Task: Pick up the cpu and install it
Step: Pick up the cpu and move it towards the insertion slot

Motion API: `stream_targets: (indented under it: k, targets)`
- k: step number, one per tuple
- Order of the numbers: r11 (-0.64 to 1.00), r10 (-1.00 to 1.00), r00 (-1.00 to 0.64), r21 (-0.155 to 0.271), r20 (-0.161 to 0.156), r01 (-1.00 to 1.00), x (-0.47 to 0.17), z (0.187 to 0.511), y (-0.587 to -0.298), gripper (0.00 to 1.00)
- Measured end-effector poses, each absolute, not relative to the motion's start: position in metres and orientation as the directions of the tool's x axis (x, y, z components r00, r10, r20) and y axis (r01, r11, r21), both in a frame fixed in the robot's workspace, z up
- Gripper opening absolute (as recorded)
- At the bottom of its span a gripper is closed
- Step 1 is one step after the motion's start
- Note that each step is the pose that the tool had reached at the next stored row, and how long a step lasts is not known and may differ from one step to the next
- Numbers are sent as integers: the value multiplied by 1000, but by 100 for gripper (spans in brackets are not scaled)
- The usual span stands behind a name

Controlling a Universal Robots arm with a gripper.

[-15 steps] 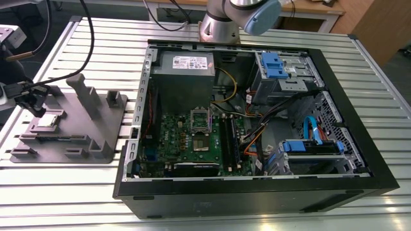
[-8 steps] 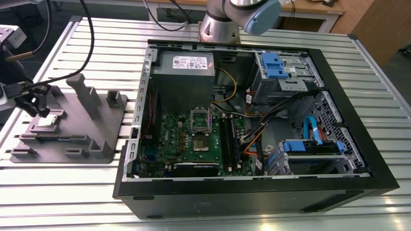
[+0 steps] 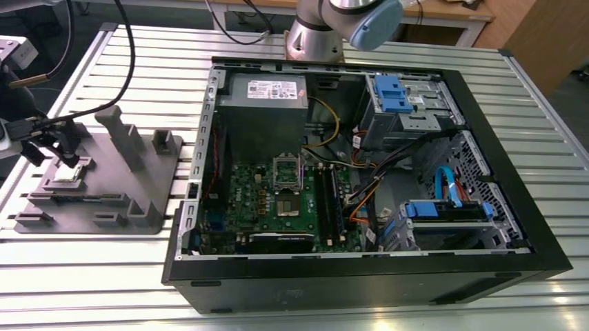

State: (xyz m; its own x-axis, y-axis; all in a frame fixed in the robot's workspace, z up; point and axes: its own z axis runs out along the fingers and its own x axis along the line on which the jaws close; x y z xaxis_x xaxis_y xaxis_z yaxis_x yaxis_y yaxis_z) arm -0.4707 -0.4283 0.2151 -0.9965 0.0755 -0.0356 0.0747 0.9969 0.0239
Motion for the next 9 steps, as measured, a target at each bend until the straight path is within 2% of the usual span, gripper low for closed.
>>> stream_targets:
  k: [1, 2, 9]
  targets:
    - [997, 76, -997, 24, -36, 75, -471, 215, -428, 58]
    - [997, 76, -997, 24, -36, 75, -471, 215, -428, 65]
    - [997, 74, -997, 24, -36, 73, -471, 205, -428, 65]
